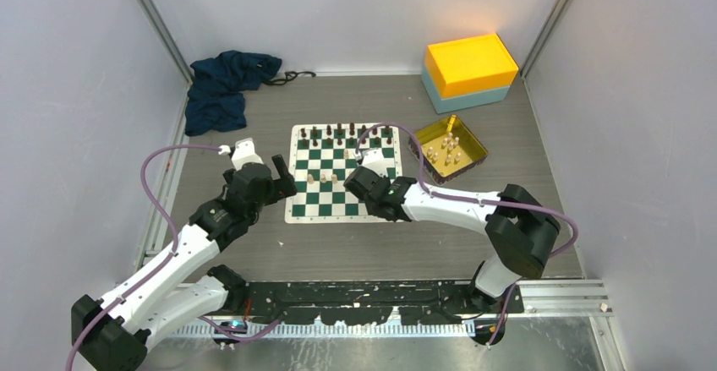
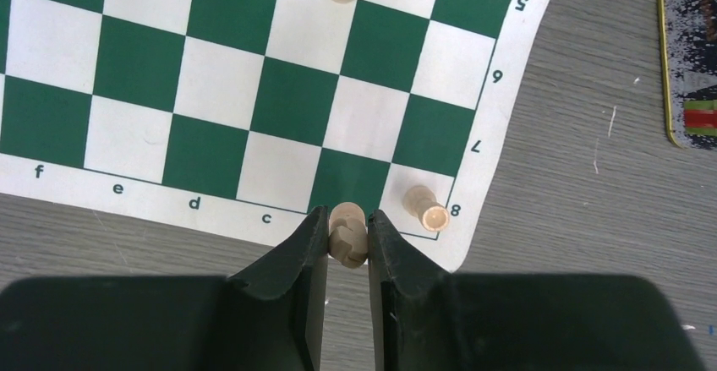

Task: Set up the chess pieces on the board
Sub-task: Place the chess piece on the chessboard.

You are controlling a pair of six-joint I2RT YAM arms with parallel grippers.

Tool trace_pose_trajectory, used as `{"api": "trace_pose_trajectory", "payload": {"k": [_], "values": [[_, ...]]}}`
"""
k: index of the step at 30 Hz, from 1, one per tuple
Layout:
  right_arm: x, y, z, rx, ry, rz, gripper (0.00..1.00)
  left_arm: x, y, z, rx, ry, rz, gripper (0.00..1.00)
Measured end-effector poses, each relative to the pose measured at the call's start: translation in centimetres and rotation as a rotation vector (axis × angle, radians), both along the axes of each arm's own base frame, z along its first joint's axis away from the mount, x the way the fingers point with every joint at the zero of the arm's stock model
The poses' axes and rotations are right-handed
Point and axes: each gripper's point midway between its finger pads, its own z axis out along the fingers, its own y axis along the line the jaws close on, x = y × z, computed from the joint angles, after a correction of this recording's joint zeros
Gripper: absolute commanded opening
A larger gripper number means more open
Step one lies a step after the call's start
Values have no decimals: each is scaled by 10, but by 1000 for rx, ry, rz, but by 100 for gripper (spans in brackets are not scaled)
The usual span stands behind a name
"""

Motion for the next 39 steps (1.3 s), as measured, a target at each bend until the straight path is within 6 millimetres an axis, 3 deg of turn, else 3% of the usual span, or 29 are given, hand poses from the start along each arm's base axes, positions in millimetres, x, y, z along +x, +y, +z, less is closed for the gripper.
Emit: {"api": "trace_pose_trajectory", "payload": {"k": [29,39], "values": [[12,3,-24,24,22,-22,7,0,-1,0,0,0,-4,98],[13,1,-28,24,27,-26,12,0,-2,-2,4,6,-6,98]]}}
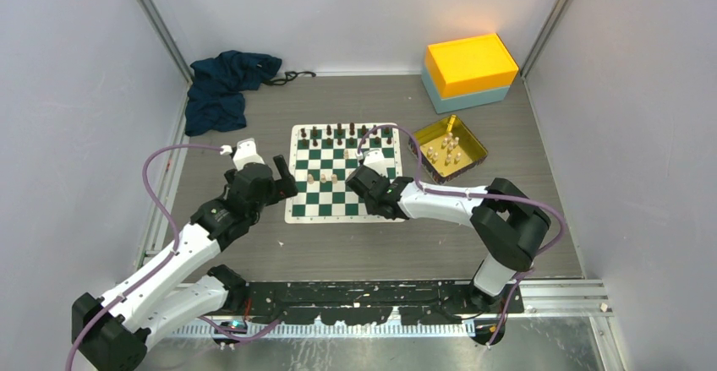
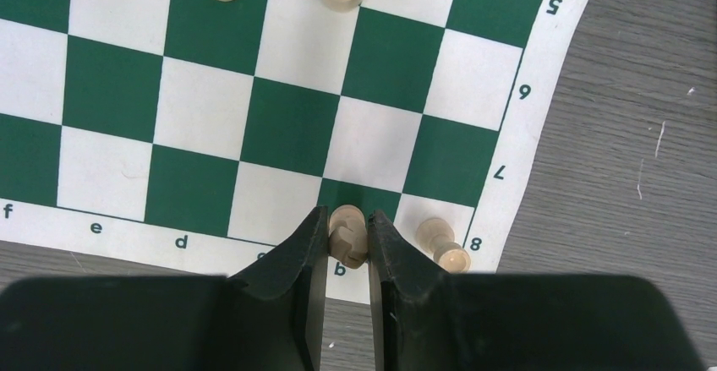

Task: Set up the chess pieces on the board
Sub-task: Place the chess piece on the chessboard, then pick up the chess piece from the chessboard.

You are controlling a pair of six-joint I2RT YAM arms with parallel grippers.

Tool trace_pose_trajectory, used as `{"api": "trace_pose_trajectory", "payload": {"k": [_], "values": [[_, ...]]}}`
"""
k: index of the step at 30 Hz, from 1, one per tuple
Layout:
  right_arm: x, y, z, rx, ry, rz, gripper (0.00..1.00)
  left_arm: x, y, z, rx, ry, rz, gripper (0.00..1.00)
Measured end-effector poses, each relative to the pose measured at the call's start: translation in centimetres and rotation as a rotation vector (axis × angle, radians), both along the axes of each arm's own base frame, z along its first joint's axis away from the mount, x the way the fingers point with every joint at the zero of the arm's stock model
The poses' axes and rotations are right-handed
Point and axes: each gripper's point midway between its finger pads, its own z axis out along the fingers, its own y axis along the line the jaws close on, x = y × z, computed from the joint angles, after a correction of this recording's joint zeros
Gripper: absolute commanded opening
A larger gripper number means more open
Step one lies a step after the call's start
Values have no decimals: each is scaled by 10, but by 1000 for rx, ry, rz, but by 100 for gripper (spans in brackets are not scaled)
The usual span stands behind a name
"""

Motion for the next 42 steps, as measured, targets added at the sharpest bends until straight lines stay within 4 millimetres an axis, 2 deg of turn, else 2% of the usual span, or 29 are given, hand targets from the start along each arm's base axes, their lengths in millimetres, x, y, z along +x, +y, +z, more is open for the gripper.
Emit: {"api": "trace_pose_trajectory", "payload": {"k": [5,13,28,42], "values": [[0,0,0,1,0,0,28,0,-1,-2,5,5,-3,99],[-1,1,-1,4,7,5,36,-1,-3,-3,9,9,-9,99],[-3,-2,5,-8,12,12,38,-1,-3,-3,15,5,-6,99],[10,11,52,47,-55,33,38,-1,-3,-2,18,3,-7,99]]}}
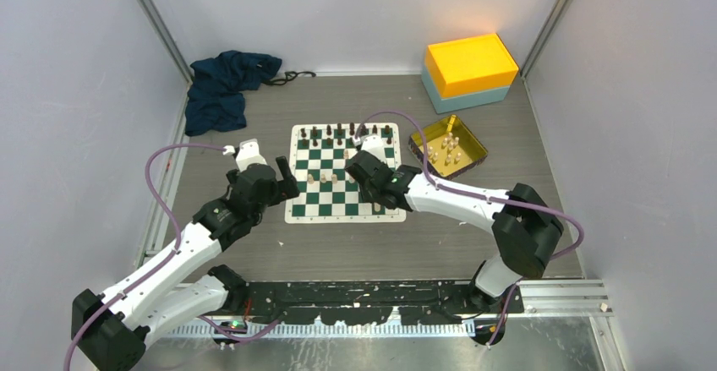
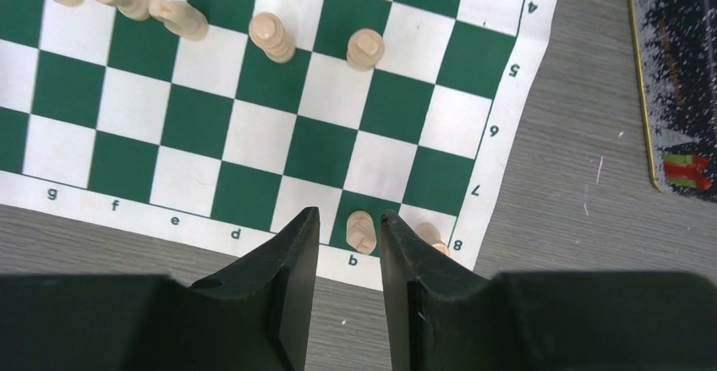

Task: Set up the chess pieces on the board
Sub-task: Pick up the chess piece from the chessboard.

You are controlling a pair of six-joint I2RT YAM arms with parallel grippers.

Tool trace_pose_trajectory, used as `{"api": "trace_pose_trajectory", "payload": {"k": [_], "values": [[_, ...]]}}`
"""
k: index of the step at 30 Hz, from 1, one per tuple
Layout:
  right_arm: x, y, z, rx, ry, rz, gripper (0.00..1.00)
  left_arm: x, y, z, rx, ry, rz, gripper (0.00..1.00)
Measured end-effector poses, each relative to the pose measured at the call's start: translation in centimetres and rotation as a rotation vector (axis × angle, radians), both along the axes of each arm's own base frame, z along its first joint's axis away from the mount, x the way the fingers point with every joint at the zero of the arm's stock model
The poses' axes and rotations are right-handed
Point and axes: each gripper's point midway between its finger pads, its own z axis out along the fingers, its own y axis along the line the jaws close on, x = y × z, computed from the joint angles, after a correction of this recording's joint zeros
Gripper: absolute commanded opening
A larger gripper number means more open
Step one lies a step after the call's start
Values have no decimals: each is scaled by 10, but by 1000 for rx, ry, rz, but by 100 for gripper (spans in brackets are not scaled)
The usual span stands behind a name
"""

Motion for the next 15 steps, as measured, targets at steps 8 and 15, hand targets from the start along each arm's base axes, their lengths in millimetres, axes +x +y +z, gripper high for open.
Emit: {"api": "trace_pose_trajectory", "payload": {"k": [8,15], "values": [[17,19,37,23,-53,33,38,-1,2,0,4,-1,4,99],[39,42,49,18,-80,56,38,-2,4,3,3,-10,10,99]]}}
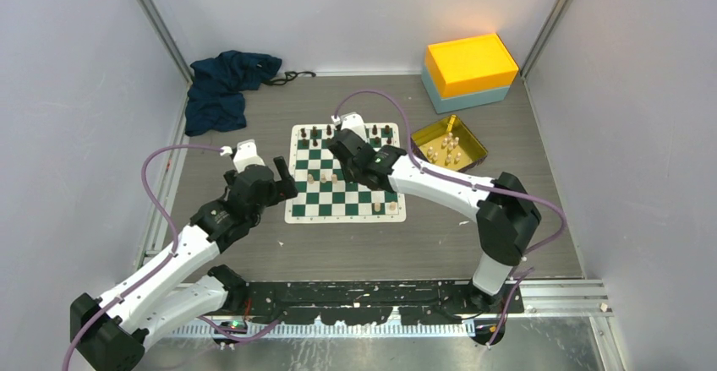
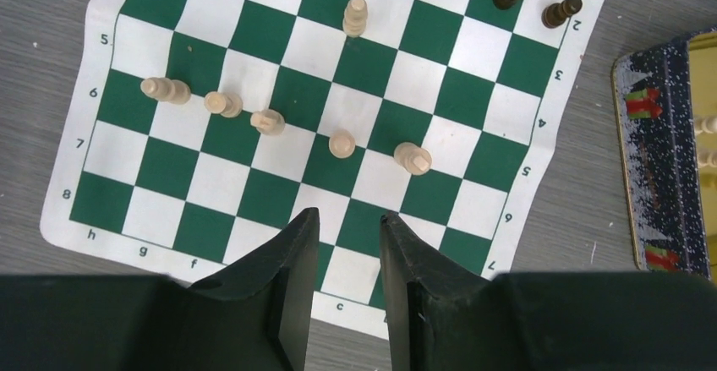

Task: Set up the chess pieces on the board
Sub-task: Pick up the chess piece from the chessboard.

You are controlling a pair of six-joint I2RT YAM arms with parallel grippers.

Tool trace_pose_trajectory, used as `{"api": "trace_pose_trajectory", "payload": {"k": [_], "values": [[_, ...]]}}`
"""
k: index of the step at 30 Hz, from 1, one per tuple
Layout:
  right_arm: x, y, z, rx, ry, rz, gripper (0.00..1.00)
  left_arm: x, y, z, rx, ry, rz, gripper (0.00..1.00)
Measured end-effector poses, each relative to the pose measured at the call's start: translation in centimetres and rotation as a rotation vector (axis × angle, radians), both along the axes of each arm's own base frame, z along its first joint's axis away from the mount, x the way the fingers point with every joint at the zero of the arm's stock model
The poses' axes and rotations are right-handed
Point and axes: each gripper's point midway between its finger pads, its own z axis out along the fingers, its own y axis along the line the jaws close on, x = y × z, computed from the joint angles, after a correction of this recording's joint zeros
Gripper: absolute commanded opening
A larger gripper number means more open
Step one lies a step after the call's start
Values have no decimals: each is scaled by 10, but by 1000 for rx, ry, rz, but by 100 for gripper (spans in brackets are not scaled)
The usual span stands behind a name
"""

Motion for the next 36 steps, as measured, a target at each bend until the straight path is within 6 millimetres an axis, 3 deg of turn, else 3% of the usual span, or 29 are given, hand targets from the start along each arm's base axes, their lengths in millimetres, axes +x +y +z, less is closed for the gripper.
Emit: {"api": "trace_pose_trajectory", "payload": {"k": [14,36], "values": [[28,-4,-41,-69,89,-11,38,-2,1,1,2,0,1,99],[30,10,-69,-76,157,32,38,-1,1,-4,11,11,0,99]]}}
